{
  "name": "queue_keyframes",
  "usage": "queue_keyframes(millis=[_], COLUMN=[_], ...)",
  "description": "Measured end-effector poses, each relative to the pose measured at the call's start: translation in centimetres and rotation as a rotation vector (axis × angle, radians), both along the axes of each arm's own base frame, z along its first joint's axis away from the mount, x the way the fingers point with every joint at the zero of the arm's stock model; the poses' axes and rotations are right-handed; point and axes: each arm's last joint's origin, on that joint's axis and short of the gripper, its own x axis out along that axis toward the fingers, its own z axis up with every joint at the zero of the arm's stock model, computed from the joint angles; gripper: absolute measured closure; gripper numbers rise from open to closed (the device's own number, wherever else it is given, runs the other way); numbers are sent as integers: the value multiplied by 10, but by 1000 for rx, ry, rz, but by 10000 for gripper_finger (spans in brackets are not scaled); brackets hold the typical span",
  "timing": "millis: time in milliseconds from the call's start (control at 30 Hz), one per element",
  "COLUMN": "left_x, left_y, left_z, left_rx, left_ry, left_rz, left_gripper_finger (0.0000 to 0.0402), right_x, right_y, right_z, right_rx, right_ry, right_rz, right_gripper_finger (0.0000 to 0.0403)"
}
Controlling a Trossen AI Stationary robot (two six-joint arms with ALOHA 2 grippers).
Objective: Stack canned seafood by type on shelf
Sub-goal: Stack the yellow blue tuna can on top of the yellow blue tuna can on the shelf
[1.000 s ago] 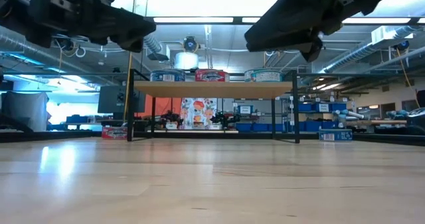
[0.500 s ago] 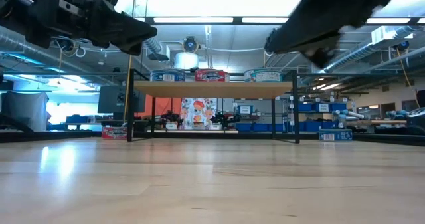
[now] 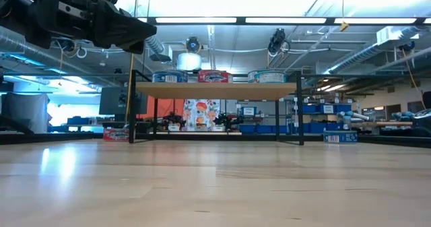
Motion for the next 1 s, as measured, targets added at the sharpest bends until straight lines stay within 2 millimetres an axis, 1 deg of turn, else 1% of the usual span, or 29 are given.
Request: queue_keyframes(millis=[100,233,333,500,600,767,1000], left_x=[0,0,0,0,0,0,-1], left_y=[0,0,0,0,0,0,0], left_z=[0,0,0,0,0,-1,-5], left_rx=[-10,-11,-11,-18,-22,-21,-16], left_ry=[4,4,4,5,6,16,51], left_rz=[1,1,1,2,2,2,3], left_gripper_finger=[393,393,392,392,392,392,392], right_x=[-15,-35,-49,-66,-71,-74,-71], right_y=[7,12,10,4,3,4,2], right_z=[-3,-7,-10,-13,-13,-13,-14], right_rx=[47,70,36,-58,-92,-87,-147], right_ry=[164,406,567,741,786,815,698], right_rz=[-41,-75,-88,-114,-127,-130,-118], right_gripper_finger=[399,399,399,399,399,399,398])
